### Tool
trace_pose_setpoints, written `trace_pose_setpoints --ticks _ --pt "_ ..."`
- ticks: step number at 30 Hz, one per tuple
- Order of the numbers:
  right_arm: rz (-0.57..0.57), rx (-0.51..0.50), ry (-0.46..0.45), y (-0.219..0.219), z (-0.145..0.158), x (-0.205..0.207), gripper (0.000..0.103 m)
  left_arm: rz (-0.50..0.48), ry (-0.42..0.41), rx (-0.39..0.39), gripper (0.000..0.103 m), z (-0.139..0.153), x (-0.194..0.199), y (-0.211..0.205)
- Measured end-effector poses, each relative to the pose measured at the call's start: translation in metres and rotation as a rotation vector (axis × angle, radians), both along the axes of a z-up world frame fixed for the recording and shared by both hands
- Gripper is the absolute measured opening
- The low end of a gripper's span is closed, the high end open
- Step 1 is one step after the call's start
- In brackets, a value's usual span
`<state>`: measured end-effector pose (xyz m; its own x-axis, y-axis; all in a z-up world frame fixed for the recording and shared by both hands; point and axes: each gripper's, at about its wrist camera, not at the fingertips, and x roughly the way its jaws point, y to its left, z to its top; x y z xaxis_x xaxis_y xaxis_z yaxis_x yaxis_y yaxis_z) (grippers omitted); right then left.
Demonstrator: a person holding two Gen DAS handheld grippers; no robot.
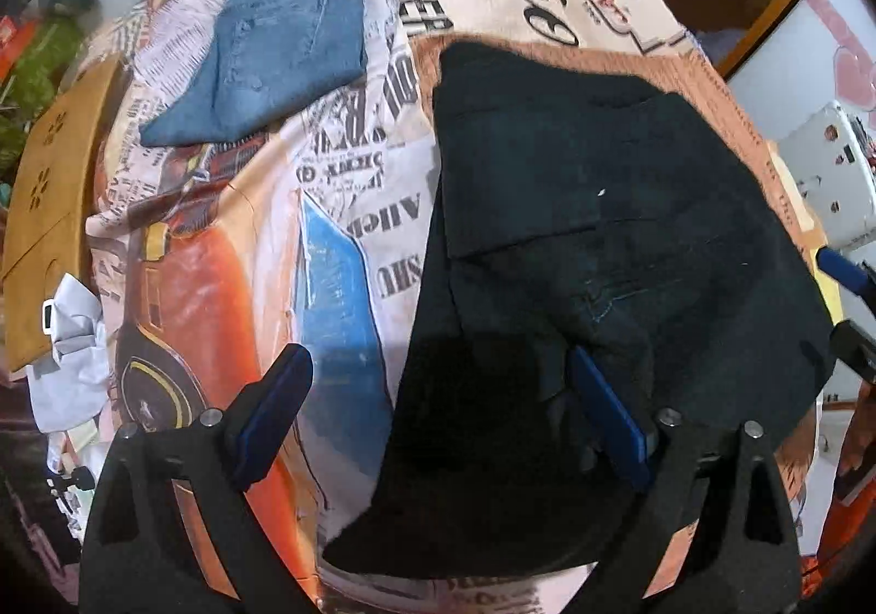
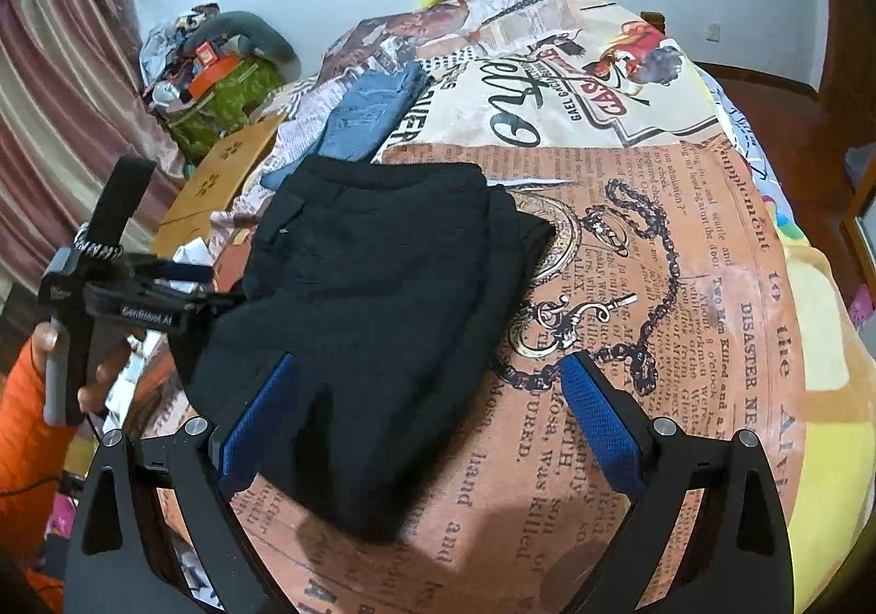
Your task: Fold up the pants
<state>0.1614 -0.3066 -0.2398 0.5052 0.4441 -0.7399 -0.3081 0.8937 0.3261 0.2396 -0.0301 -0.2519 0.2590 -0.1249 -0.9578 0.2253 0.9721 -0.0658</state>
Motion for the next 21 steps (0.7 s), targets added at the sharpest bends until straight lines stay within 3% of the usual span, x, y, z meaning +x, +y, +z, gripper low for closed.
trace_pose_setpoints --ticks 2,6,10,16,21 --pt "-0.003 -0.002 -0.007 0.000 -0.003 -0.001 0.095 0.010 -0.027 0.000 0.096 0.005 -0.001 0.003" --pt "0.016 -0.038 0.029 0.005 -0.018 0.001 0.072 0.048 -0.059 0.001 0.096 0.013 0.000 0.019" --pt "0.035 -0.031 0.047 0.003 -0.023 0.003 0.071 0.074 -0.108 -0.001 0.096 0.026 0.001 0.031" --pt "0.010 -0.019 -0.001 0.000 -0.001 0.019 0.071 0.054 -0.220 -0.014 0.095 0.055 0.019 0.024" --pt "-0.001 -0.026 -0.035 0.000 0.006 0.040 0.071 -0.004 -0.234 -0.006 0.095 0.057 0.047 0.001"
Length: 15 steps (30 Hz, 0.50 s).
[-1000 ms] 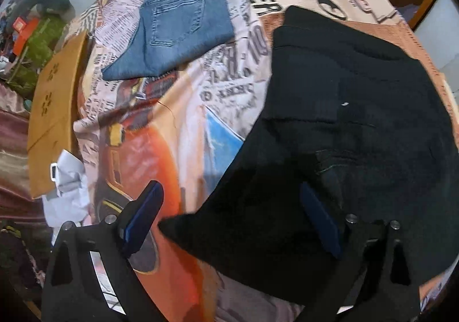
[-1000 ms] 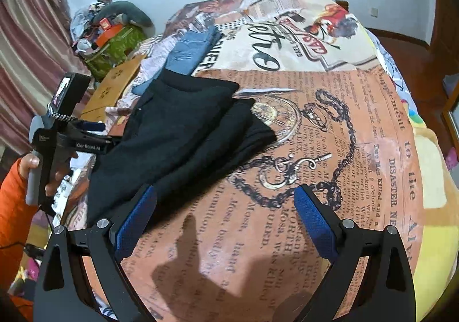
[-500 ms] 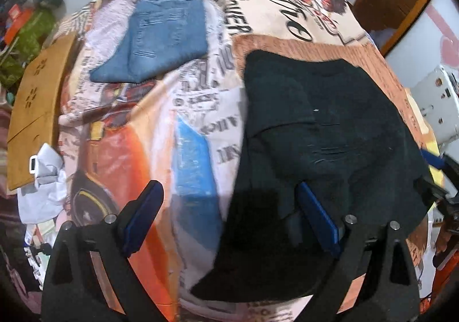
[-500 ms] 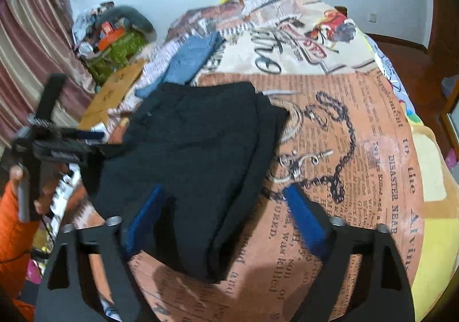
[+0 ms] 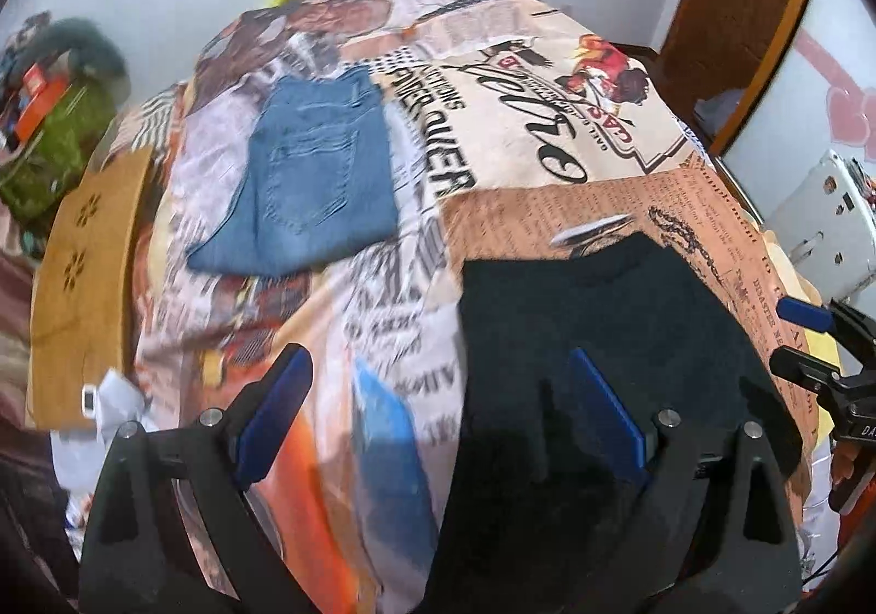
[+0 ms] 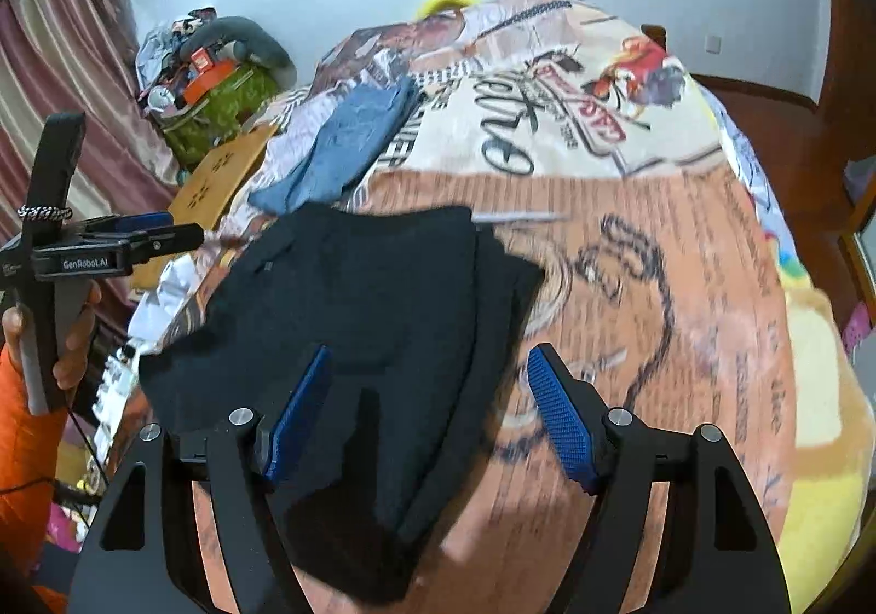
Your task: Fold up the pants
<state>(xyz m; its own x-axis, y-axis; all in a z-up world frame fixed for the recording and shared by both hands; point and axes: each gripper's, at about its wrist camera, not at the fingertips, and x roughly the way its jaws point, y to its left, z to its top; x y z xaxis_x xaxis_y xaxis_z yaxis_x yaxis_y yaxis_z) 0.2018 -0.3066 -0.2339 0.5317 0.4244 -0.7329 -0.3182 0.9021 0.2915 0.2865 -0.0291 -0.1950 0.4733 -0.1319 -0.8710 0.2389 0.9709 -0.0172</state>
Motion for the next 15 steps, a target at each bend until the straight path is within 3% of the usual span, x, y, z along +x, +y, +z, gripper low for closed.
trace_pose_setpoints --ticks 4,10,12,15 --pt "0.012 -0.013 -0.006 0.004 -0.003 0.026 0.069 -0.023 0.069 0.001 0.095 -0.018 0.028 -0.013" --pt "0.034 0.019 0.050 0.008 -0.021 0.060 0.052 -0.056 0.177 0.007 0.093 -0.052 0.053 -0.021" --pt "0.044 0.031 0.082 0.010 -0.031 0.070 0.042 -0.064 0.207 -0.016 0.092 -0.061 0.057 -0.022" --pt "0.058 0.028 0.105 0.014 -0.041 0.079 0.037 -0.079 0.251 -0.066 0.087 -0.070 0.063 -0.023"
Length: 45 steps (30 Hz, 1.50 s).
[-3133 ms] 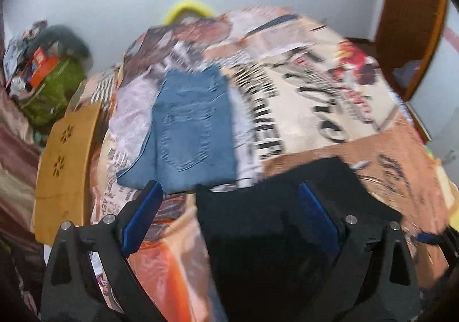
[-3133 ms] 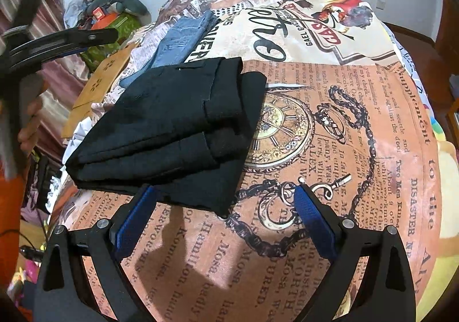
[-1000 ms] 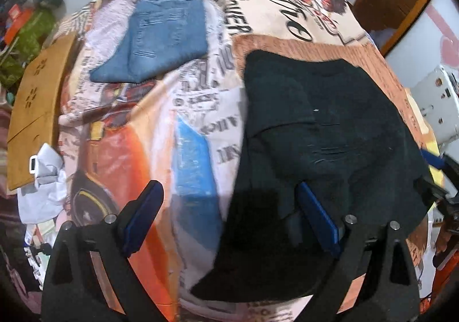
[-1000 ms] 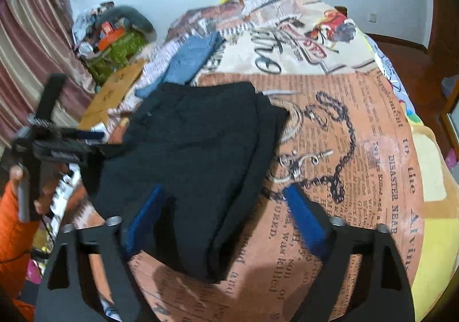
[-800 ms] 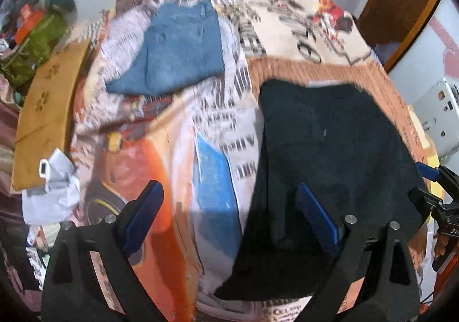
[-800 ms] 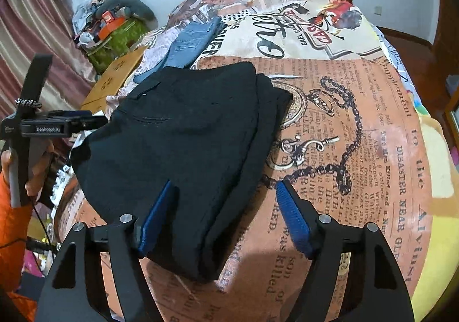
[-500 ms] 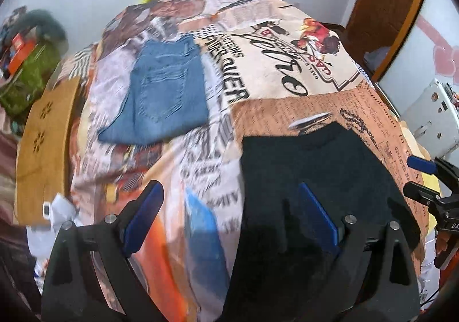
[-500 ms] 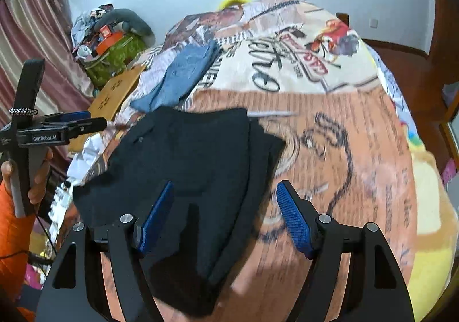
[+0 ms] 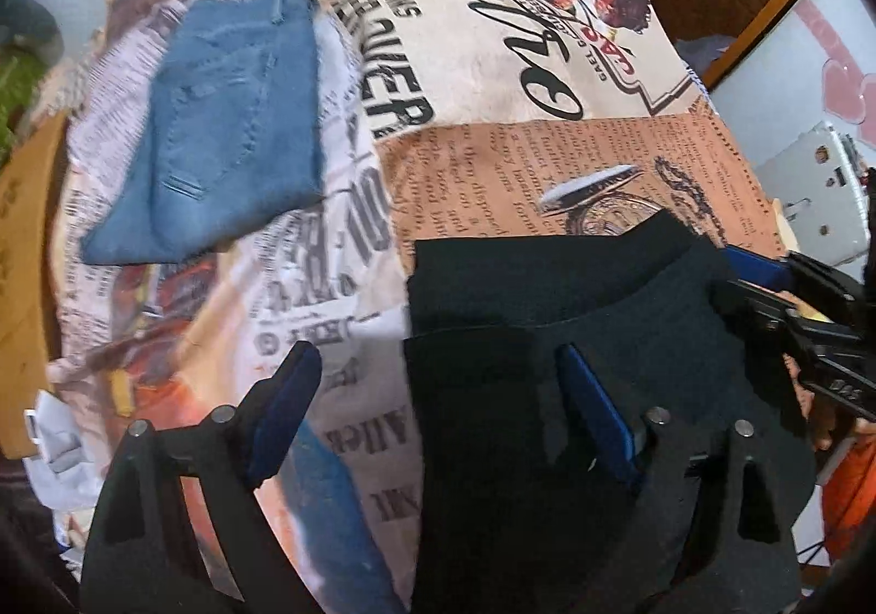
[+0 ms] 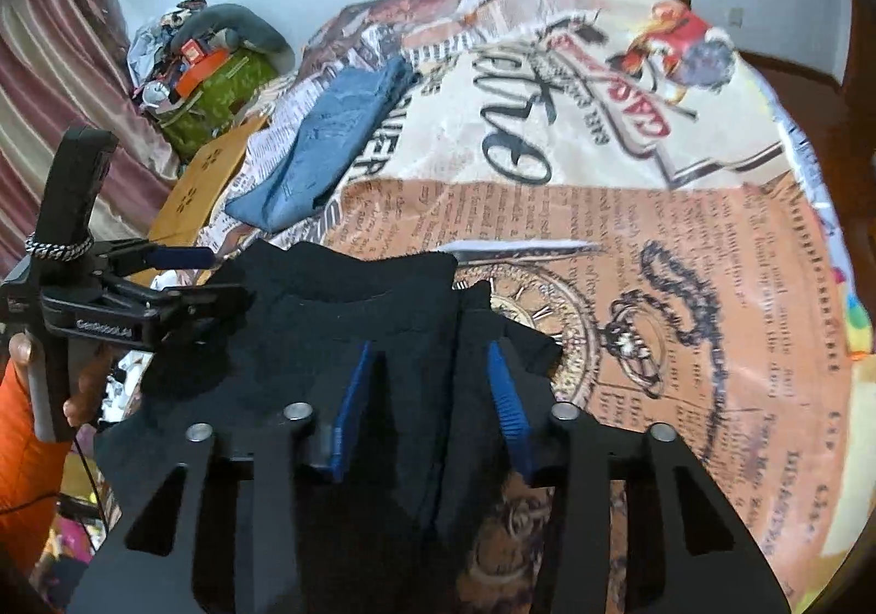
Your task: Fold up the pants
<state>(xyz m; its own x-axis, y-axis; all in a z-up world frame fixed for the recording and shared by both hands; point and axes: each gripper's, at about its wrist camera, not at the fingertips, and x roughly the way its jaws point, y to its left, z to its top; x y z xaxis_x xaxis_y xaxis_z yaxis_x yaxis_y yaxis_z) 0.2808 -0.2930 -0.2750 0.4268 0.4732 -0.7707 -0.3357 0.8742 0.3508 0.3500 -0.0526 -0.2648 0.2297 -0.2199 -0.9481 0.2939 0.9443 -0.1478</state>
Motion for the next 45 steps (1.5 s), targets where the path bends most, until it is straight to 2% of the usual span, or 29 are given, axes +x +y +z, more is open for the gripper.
trace_pose_setpoints --ticks 2,4,5,9,12,16,18,21,24,26,28,30,32,36,39,42,45 --pt "0.014 -0.010 -0.017 0.003 -0.001 0.002 0.035 -0.009 0.027 -0.040 0.079 -0.005 0.003 -0.003" --pt "0.034 -0.010 -0.027 0.004 -0.001 0.003 0.028 -0.022 0.030 -0.064 0.066 -0.004 0.006 -0.006" --pt "0.048 -0.008 -0.023 0.006 -0.002 0.004 0.021 -0.030 0.028 -0.069 0.056 -0.003 0.006 -0.008" --pt "0.083 -0.060 -0.053 0.013 -0.004 0.001 0.017 -0.062 -0.021 -0.013 0.048 0.002 0.006 -0.021" --pt "0.080 -0.049 -0.093 0.010 0.002 -0.002 0.011 -0.065 -0.050 0.015 0.042 0.006 0.007 -0.025" --pt "0.048 -0.050 -0.180 0.008 0.016 -0.009 0.010 -0.029 -0.121 0.085 0.039 0.014 0.014 -0.022" --pt "0.046 -0.075 -0.172 0.010 0.014 -0.006 0.010 0.000 -0.121 0.096 0.039 0.013 0.020 -0.017" --pt "0.041 -0.148 -0.141 0.014 0.001 -0.002 0.010 0.022 -0.139 0.157 0.039 0.012 0.021 -0.012" --pt "0.018 -0.144 -0.095 0.009 -0.003 0.001 0.010 0.034 -0.170 0.151 0.039 0.021 0.012 -0.007" --pt "0.005 -0.148 -0.089 0.009 0.002 -0.001 0.010 0.033 -0.193 0.156 0.040 0.029 0.004 -0.006" --pt "-0.002 -0.156 -0.089 0.010 0.008 -0.003 0.011 0.032 -0.225 0.166 0.047 0.038 -0.004 -0.006" --pt "-0.009 -0.156 -0.089 0.010 0.017 -0.009 0.014 0.035 -0.265 0.164 0.063 0.047 -0.011 -0.005" --pt "-0.011 -0.157 -0.109 0.010 0.026 -0.015 0.014 0.038 -0.321 0.156 0.070 0.060 -0.022 -0.004" --pt "-0.010 -0.133 -0.135 0.008 0.044 -0.031 0.018 0.061 -0.350 0.120 0.075 0.076 -0.035 0.001" --pt "-0.018 -0.115 -0.163 0.006 0.057 -0.042 0.031 0.073 -0.368 0.081 0.078 0.086 -0.047 0.005" --pt "-0.035 -0.096 -0.199 0.003 0.069 -0.055 0.052 0.076 -0.401 0.084 0.086 0.093 -0.061 0.008" --pt "-0.051 -0.080 -0.213 0.000 0.075 -0.065 0.067 0.074 -0.428 0.090 0.090 0.095 -0.075 0.011"
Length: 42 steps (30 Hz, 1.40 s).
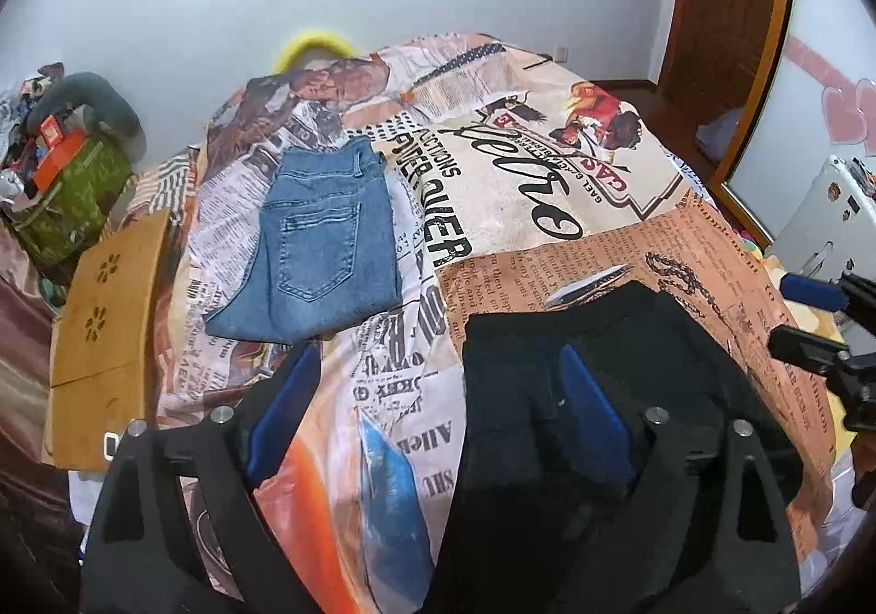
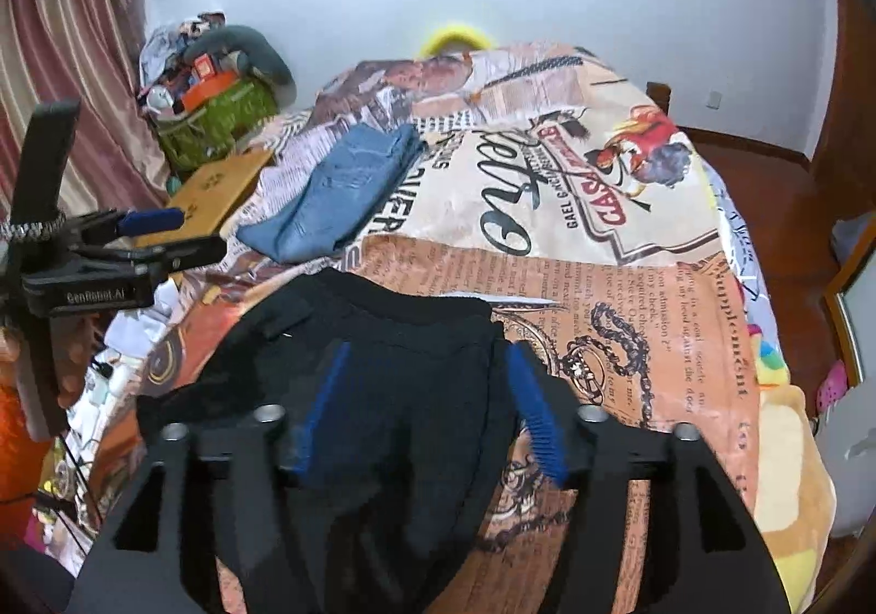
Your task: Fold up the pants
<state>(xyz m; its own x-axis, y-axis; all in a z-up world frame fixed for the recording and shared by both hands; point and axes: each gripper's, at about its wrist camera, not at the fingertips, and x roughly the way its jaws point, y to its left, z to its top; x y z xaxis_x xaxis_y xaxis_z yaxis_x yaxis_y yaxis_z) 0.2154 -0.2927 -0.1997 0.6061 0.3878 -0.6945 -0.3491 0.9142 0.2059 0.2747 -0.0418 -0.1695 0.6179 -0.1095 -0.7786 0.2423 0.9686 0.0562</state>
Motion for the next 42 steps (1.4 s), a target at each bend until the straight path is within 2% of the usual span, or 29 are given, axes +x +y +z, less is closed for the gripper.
trace_pose_setpoints --ticks 3,5,9,14,19,25,28,33,37,40,42 --pt "-0.011 0.016 0.010 -0.003 -0.002 -0.007 0.077 -0.009 0.041 -0.031 0.096 -0.009 -0.007 0.004" --pt "-0.012 0.018 0.031 -0.005 -0.008 -0.010 0.080 -0.018 0.072 -0.051 0.096 -0.018 -0.010 0.007" --pt "-0.014 0.022 0.092 -0.006 -0.026 -0.015 0.081 -0.020 0.153 -0.042 0.096 -0.041 -0.009 0.008" --pt "-0.018 0.033 0.187 -0.009 -0.056 -0.016 0.081 -0.024 0.299 -0.115 0.096 -0.071 -0.002 0.007" --pt "-0.019 0.073 0.254 -0.014 -0.073 -0.012 0.081 -0.038 0.397 -0.181 0.096 -0.092 0.008 -0.002" --pt "-0.030 0.181 0.345 -0.022 -0.089 -0.001 0.084 -0.064 0.483 -0.269 0.098 -0.106 0.020 -0.007" --pt "-0.021 0.210 0.344 -0.023 -0.092 0.003 0.086 -0.072 0.538 -0.306 0.103 -0.115 0.027 -0.010" --pt "-0.001 0.262 0.352 -0.021 -0.096 0.011 0.088 -0.086 0.548 -0.303 0.103 -0.117 0.035 -0.019" --pt "0.021 0.303 0.369 -0.022 -0.096 0.016 0.076 -0.102 0.538 -0.307 0.103 -0.116 0.038 -0.029" --pt "0.039 0.300 0.371 -0.020 -0.095 0.017 0.063 -0.107 0.519 -0.294 0.096 -0.113 0.037 -0.033" --pt "0.051 0.299 0.374 -0.019 -0.094 0.017 0.053 -0.106 0.513 -0.288 0.087 -0.111 0.035 -0.032"
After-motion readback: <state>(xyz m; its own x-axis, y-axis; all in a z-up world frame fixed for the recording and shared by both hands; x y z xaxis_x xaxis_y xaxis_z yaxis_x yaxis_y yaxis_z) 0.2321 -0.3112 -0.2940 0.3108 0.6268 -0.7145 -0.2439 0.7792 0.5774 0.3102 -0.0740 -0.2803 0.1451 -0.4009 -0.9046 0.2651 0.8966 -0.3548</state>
